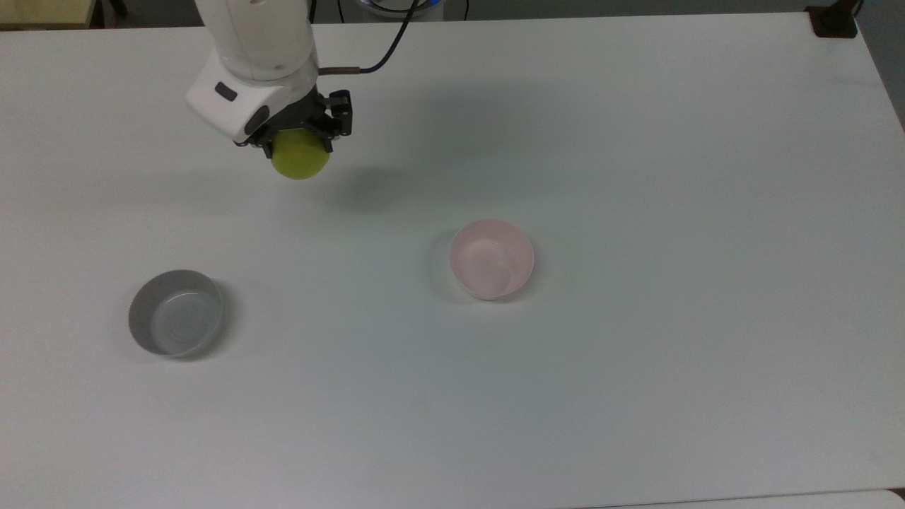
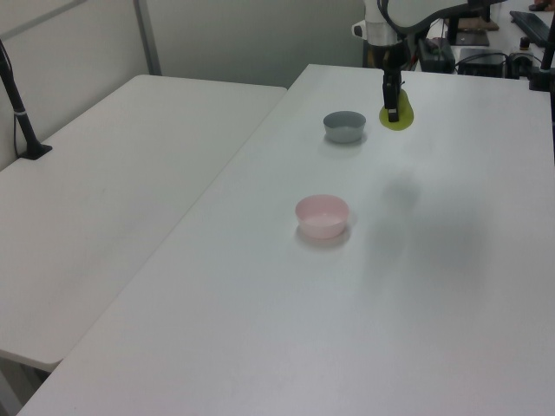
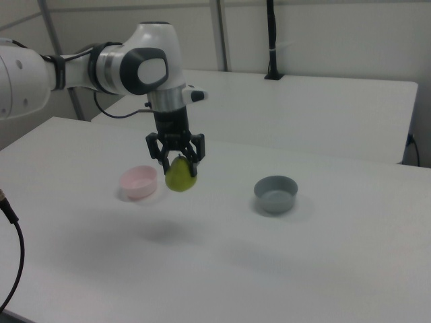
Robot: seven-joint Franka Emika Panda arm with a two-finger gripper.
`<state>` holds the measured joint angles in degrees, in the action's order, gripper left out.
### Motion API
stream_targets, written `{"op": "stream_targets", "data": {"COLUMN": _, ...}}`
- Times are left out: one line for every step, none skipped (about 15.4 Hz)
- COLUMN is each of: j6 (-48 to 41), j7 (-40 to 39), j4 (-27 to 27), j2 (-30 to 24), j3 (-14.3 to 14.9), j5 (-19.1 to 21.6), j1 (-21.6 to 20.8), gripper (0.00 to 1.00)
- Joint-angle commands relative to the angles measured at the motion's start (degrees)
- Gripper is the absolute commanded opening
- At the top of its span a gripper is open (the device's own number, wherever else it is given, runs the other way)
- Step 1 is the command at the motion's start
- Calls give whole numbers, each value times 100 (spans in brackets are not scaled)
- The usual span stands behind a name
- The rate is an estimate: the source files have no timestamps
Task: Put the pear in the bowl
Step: 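Lift the pear and carry it over the pink bowl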
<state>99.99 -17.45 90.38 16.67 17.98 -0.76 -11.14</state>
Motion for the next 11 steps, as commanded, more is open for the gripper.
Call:
{"op": "stream_targets", "data": {"j6": -103, "j7": 390, "j4": -169, "j2": 3, "j3": 320, "j5": 295, "j1": -607, "gripper": 40}}
{"op": "stream_targets", "data": {"j6": -103, "j7": 531, "j4": -309, "j2": 29, "j3": 329, "j5": 409, "j1": -730, "gripper": 40}}
{"op": "stream_targets", "data": {"j6": -85, "j7": 654, "j4": -423, "j2": 108, "j3": 364, "j5": 479, "j1": -862, "gripper": 41}}
{"op": "stream_targets", "data": {"j6": -33, "j7": 838, "j4": -477, "j2": 187, "j3": 390, "j5": 602, "j1": -1028, "gripper": 41}}
{"op": "stream_targets", "data": {"j6": 46, "j7": 1109, "j4": -538, "j2": 301, "j3": 399, "j5": 742, "j1": -1195, "gripper": 41}}
{"op": "stream_targets", "data": {"j6": 273, "j7": 1347, "j4": -600, "j2": 407, "j3": 399, "j5": 779, "j1": -1328, "gripper": 41}}
{"op": "stream_targets", "data": {"j6": 536, "j7": 1558, "j4": -600, "j2": 460, "j3": 382, "j5": 788, "j1": -1442, "gripper": 41}}
{"op": "stream_targets", "data": {"j6": 774, "j7": 1752, "j4": -592, "j2": 487, "j3": 373, "j5": 805, "j1": -1548, "gripper": 41}}
{"op": "stream_targets", "data": {"j6": 968, "j7": 1910, "j4": -600, "j2": 600, "j3": 364, "j5": 840, "j1": -1610, "gripper": 41}}
{"op": "stream_targets", "data": {"j6": 1126, "j7": 2077, "j4": -609, "j2": 697, "j3": 364, "j5": 858, "j1": -1723, "gripper": 42}}
{"op": "stream_targets", "data": {"j6": 1319, "j7": 2227, "j4": -609, "j2": 776, "j3": 364, "j5": 858, "j1": -1820, "gripper": 42}}
